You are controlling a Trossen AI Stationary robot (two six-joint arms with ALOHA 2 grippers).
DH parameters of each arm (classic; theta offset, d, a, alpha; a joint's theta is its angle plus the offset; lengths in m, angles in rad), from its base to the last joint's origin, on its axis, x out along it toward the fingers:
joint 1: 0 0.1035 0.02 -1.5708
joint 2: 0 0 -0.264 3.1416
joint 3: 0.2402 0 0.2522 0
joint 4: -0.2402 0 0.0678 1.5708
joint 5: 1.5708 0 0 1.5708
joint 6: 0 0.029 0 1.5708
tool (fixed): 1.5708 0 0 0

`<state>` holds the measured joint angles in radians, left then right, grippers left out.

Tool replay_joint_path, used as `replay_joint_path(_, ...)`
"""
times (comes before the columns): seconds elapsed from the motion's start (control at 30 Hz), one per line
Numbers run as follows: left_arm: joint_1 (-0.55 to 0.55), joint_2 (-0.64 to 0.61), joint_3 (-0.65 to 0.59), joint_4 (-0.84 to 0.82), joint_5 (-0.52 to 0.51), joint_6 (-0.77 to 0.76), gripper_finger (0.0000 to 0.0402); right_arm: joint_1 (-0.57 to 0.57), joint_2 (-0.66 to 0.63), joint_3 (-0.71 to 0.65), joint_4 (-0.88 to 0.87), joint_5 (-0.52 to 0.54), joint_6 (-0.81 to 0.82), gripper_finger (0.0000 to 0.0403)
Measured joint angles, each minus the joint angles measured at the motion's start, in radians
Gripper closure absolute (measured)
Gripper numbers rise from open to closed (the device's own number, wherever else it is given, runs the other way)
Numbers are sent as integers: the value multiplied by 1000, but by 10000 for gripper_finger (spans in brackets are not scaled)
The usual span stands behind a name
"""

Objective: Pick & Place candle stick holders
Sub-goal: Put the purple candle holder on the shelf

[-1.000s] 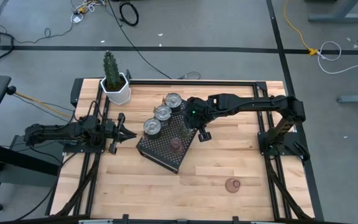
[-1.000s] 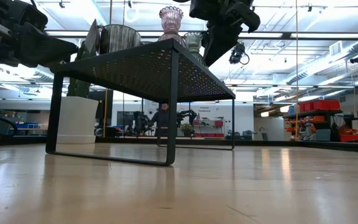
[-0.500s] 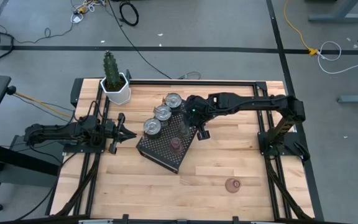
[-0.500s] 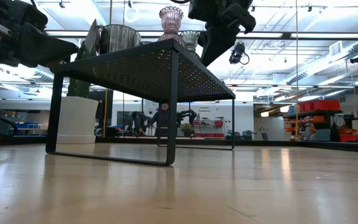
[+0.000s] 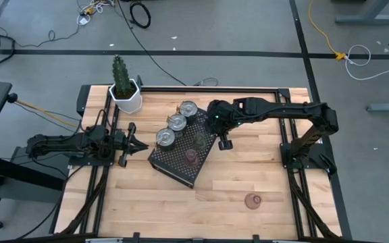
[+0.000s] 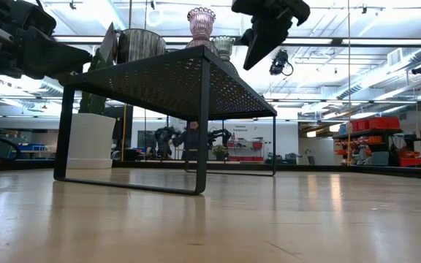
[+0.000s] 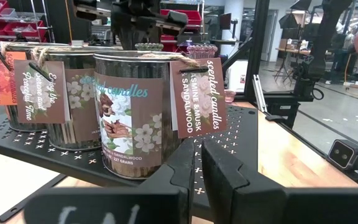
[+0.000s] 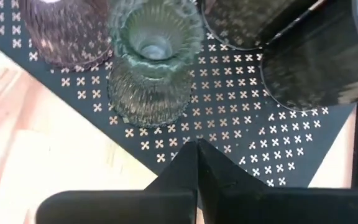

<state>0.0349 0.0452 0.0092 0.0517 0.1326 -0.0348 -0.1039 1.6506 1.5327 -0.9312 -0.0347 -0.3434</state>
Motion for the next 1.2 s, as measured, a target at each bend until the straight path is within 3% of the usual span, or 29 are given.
replay_joint_path(0.67, 0, 0, 0, 0, 0, 0, 367, -46, -298, -386, 114, -8, 137, 397)
replay_joint_path(1.2, 0, 0, 0, 0, 0, 0, 367, -39, -490, -539, 191, -57, 127, 397)
